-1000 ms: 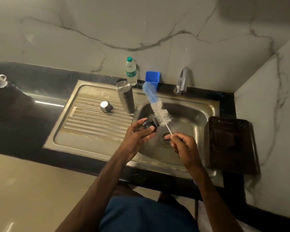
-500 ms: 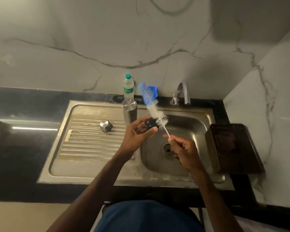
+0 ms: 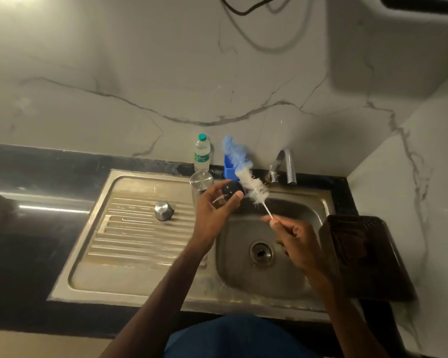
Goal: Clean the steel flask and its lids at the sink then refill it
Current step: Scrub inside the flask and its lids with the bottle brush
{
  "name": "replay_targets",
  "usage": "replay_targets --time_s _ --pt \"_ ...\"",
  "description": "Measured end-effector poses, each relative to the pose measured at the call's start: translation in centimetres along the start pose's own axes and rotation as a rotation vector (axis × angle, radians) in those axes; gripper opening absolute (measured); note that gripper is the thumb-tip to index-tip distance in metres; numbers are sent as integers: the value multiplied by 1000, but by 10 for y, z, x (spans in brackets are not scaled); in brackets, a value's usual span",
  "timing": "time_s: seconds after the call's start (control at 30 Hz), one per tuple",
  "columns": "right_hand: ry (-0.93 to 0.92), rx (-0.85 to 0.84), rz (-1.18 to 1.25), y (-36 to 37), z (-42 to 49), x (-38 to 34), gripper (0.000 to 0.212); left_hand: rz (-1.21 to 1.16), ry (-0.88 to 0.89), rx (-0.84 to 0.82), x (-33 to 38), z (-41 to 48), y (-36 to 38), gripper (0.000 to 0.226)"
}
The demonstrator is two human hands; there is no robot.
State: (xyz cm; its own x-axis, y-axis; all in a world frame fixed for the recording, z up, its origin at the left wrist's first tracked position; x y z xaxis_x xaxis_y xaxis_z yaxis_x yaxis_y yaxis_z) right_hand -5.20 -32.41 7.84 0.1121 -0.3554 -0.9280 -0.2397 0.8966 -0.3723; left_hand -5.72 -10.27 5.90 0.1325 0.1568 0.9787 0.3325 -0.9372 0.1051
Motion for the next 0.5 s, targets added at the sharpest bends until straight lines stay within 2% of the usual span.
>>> replay_targets --time_s 0.1,0.23,0.4,0.5 --pt "-65 -27 -37 -11 -10 3 23 5 -13 69 3 9 0 45" --pt "-113 1 -69 -28 -6 6 24 108 23 -17 3 4 27 40" --pt "-132 -9 -92 -41 -23 14 22 8 31 98 10 14 24 46" --pt "-148 28 -111 -49 -18 13 22 109 100 26 17 8 45 42"
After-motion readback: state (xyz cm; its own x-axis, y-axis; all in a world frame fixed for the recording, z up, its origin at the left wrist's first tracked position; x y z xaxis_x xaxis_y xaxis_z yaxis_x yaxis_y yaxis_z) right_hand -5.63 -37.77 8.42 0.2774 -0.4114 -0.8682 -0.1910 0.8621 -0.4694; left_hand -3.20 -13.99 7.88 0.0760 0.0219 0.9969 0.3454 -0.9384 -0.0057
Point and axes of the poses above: each hand's wrist, its own z-axis towards the middle knuckle, its own y-axis out of the palm, x = y × z, the point moved 8 cm from there along z, towards the middle knuckle, and after that the axes turned 5 degrees about -y, right-handed, at the moved point
